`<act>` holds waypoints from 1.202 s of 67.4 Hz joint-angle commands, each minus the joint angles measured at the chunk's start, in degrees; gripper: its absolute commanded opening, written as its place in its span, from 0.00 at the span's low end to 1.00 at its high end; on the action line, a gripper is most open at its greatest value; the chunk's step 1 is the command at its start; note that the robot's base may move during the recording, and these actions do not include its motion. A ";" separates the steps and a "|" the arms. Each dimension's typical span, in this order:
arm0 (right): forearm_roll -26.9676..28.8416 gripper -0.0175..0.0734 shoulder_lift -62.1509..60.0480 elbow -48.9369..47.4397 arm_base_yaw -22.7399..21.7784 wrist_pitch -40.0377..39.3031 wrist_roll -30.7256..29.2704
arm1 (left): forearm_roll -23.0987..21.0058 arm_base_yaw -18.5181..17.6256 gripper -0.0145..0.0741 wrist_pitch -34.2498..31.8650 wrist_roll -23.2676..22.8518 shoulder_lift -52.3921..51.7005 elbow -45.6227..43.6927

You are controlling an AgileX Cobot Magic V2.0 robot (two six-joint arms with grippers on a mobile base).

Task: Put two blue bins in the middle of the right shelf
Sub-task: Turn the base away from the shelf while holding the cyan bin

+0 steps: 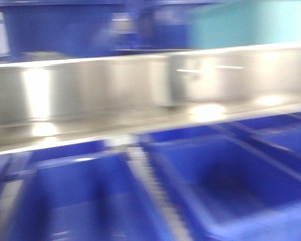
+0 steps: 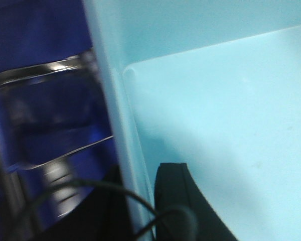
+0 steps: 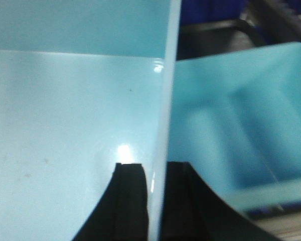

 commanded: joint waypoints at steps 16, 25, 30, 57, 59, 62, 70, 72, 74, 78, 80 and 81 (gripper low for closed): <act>-0.67 0.03 -0.54 -0.49 -0.21 -3.81 -0.55 | -1.97 -0.42 0.04 -1.76 0.80 -1.10 -0.79; -0.67 0.03 -0.54 -0.49 -0.21 -3.81 -0.55 | -1.97 -0.42 0.04 -1.76 0.80 -1.10 -0.79; -0.67 0.03 -0.54 -0.49 -0.21 -3.81 -0.55 | -1.97 -0.42 0.04 -1.76 0.80 -1.10 -0.79; -0.67 0.03 -0.54 -0.49 -0.21 -3.81 -0.55 | -1.97 -0.42 0.04 -1.76 0.80 -1.10 -0.79; -0.67 0.03 -0.54 -0.49 -0.21 -3.81 -0.55 | -1.97 -0.42 0.04 -1.76 0.80 -1.10 -0.79; -0.67 0.03 -0.54 -0.49 -0.21 -3.81 -0.55 | -1.97 -0.42 0.04 -1.76 0.80 -1.10 -0.79; -0.67 0.03 -0.54 -0.49 -0.21 -3.81 -0.55 | -1.97 -0.42 0.04 -1.76 0.80 -1.10 -0.79; -0.67 0.03 -0.54 -0.49 -0.21 -3.81 -0.55 | -1.97 -0.42 0.04 -1.76 0.80 -1.10 -0.79; -0.67 0.03 -0.54 -0.49 -0.21 -3.81 -0.55 | -1.97 -0.42 0.04 -1.76 0.80 -1.10 -0.79; -0.67 0.03 -0.54 -0.49 -0.21 -3.81 -0.55 | -1.97 -0.42 0.04 -1.76 0.80 -1.10 -0.79; -0.67 0.03 -0.54 -0.49 -0.21 -3.81 -0.55 | -1.97 -0.42 0.04 -1.76 0.80 -1.10 -0.79; -0.67 0.03 -0.54 -0.49 -0.21 -3.81 -0.55 | -1.97 -0.42 0.04 -1.76 0.80 -1.10 -0.79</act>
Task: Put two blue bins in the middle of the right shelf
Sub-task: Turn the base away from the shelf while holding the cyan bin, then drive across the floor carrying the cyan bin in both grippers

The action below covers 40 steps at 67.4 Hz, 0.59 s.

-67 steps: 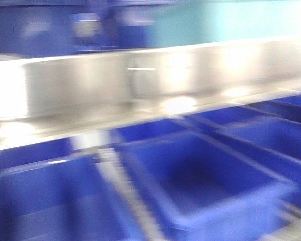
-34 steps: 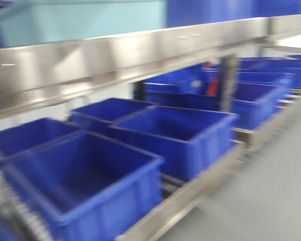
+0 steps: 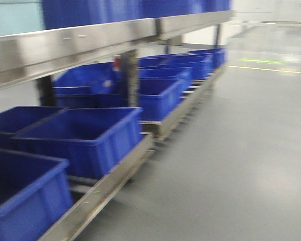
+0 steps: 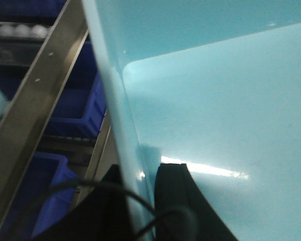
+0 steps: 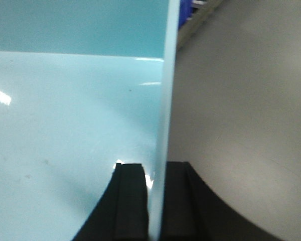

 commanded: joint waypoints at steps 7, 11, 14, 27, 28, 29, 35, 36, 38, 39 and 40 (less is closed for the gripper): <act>-0.58 0.03 -0.54 -0.49 -0.21 -3.46 -0.55 | -1.97 -0.42 0.04 -1.76 0.93 -1.10 -0.79; -0.58 0.03 -0.54 -0.49 -0.21 -3.46 -0.55 | -1.97 -0.42 0.04 -1.76 0.93 -1.10 -0.79; -0.58 0.03 -0.54 -0.49 -0.21 -3.46 -0.55 | -1.97 -0.42 0.04 -1.76 0.93 -1.10 -0.79; -0.58 0.03 -0.54 -0.49 -0.21 -3.46 -0.55 | -1.97 -0.42 0.04 -1.76 0.93 -1.10 -0.79; -0.58 0.03 -0.54 -0.49 -0.21 -3.46 -0.55 | -1.97 -0.42 0.04 -1.76 0.93 -1.10 -0.79; -0.58 0.03 -0.54 -0.49 -0.21 -3.46 -0.55 | -1.97 -0.42 0.04 -1.76 0.93 -1.10 -0.79; -0.58 0.03 -0.54 -0.49 -0.21 -3.46 -0.55 | -1.97 -0.42 0.04 -1.76 0.93 -1.10 -0.79; -0.58 0.03 -0.54 -0.49 -0.21 -3.46 -0.55 | -1.97 -0.42 0.04 -1.76 0.93 -1.10 -0.79; -0.58 0.03 -0.54 -0.49 -0.21 -3.46 -0.55 | -1.97 -0.42 0.04 -1.76 0.93 -1.10 -0.79; -0.58 0.03 -0.54 -0.49 -0.21 -3.46 -0.55 | -1.87 -0.42 0.04 -1.76 0.93 -1.10 -0.79; -0.58 0.03 -0.54 -0.49 -0.21 -3.46 -0.55 | -1.87 -0.42 0.04 -1.76 0.93 -1.10 -0.79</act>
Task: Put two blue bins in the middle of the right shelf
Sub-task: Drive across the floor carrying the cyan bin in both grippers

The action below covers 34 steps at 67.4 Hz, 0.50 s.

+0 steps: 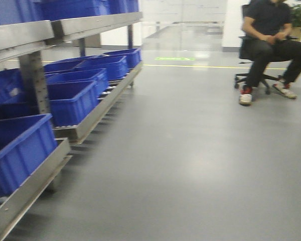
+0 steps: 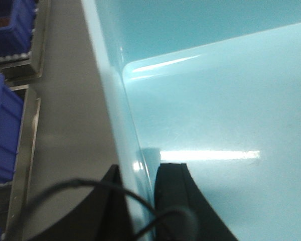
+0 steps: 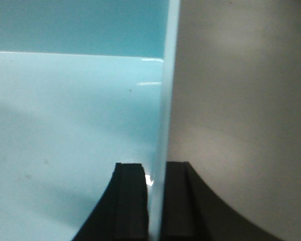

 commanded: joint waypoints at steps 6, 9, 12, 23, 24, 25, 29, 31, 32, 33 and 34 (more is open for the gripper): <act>-0.58 0.03 -0.54 -0.49 -0.21 -3.46 -0.55 | -1.76 -0.42 0.04 -1.76 0.93 -1.10 -0.79; -0.58 0.03 -0.54 -0.49 -0.21 -3.46 -0.55 | -1.76 -0.42 0.04 -1.76 0.93 -1.10 -0.79; -0.58 0.03 -0.54 -0.49 -0.21 -3.46 -0.55 | -1.76 -0.42 0.04 -1.76 0.93 -1.10 -0.79; -0.58 0.03 -0.54 -0.49 -0.21 -3.46 -0.55 | -1.70 -0.42 0.04 -1.76 0.93 -1.10 -0.79; -0.58 0.03 -0.54 -0.49 -0.21 -3.46 -0.55 | -1.70 -0.42 0.04 -1.76 0.93 -1.10 -0.79; -0.58 0.03 -0.54 -0.49 -0.21 -3.46 -0.55 | -1.70 -0.42 0.04 -1.76 0.93 -1.10 -0.79; -0.58 0.03 -0.54 -0.49 -0.21 -3.46 -0.55 | -1.70 -0.42 0.04 -1.76 0.93 -1.10 -0.79; -0.58 0.03 -0.54 -0.49 -0.21 -3.46 -0.55 | -1.70 -0.42 0.04 -1.76 0.93 -1.10 -0.79; -0.58 0.03 -0.54 -0.49 -0.21 -3.46 -0.55 | -1.70 -0.42 0.04 -1.76 0.93 -1.10 -0.79; -0.58 0.03 -0.54 -0.49 -0.21 -3.46 -0.55 | -1.70 -0.42 0.04 -1.76 0.93 -1.10 -0.79; -0.58 0.03 -0.54 -0.49 -0.21 -3.46 -0.55 | -1.70 -0.42 0.04 -1.76 0.93 -1.10 -0.79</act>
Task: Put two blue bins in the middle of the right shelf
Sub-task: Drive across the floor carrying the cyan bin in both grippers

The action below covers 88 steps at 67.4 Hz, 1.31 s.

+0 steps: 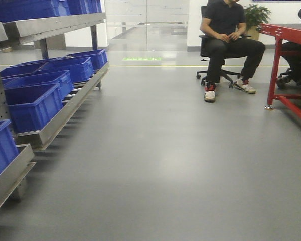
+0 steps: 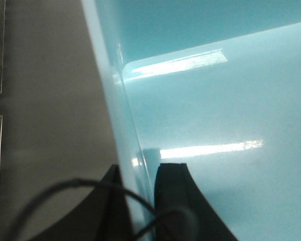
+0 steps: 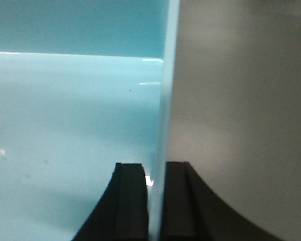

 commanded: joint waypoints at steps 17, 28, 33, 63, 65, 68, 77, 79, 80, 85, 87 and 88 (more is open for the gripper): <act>-0.58 0.03 -0.54 -0.49 -0.21 -3.46 -0.55 | -1.70 -0.42 0.04 -1.76 0.93 -1.10 -0.79; -0.58 0.03 -0.54 -0.49 -0.21 -3.46 -0.55 | -1.70 -0.42 0.04 -1.76 0.93 -1.10 -0.79; -0.58 0.03 -0.54 -0.49 -0.21 -3.46 -0.55 | -1.70 -0.42 0.04 -1.76 0.93 -1.10 -0.79; -0.58 0.03 -0.54 -0.49 -0.21 -3.46 -0.55 | -1.70 -0.42 0.04 -1.76 0.93 -1.10 -0.79; -0.58 0.03 -0.54 -0.49 -0.21 -3.46 -0.55 | -1.70 -0.42 0.04 -1.76 0.93 -1.10 -0.79; -0.58 0.03 -0.54 -0.49 -0.21 -3.46 -0.55 | -1.70 -0.42 0.04 -1.76 0.93 -1.10 -0.79; -0.58 0.03 -0.54 -0.49 -0.21 -3.46 -0.55 | -1.70 -0.42 0.04 -1.76 0.93 -1.10 -0.79; -0.58 0.03 -0.54 -0.49 -0.21 -3.46 -0.55 | -1.70 -0.42 0.04 -1.76 0.93 -1.10 -0.79; -0.58 0.03 -0.54 -0.49 -0.21 -3.46 -0.55 | -1.70 -0.42 0.04 -1.76 0.93 -1.10 -0.79; -0.58 0.03 -0.54 -0.49 -0.21 -3.46 -0.55 | -1.70 -0.42 0.04 -1.76 0.93 -1.10 -0.79; -0.58 0.03 -0.54 -0.49 -0.21 -3.46 -0.55 | -1.70 -0.42 0.04 -1.76 0.93 -1.10 -0.79; -0.58 0.03 -0.54 -0.49 -0.21 -3.46 -0.55 | -1.70 -0.42 0.04 -1.76 0.93 -1.10 -0.79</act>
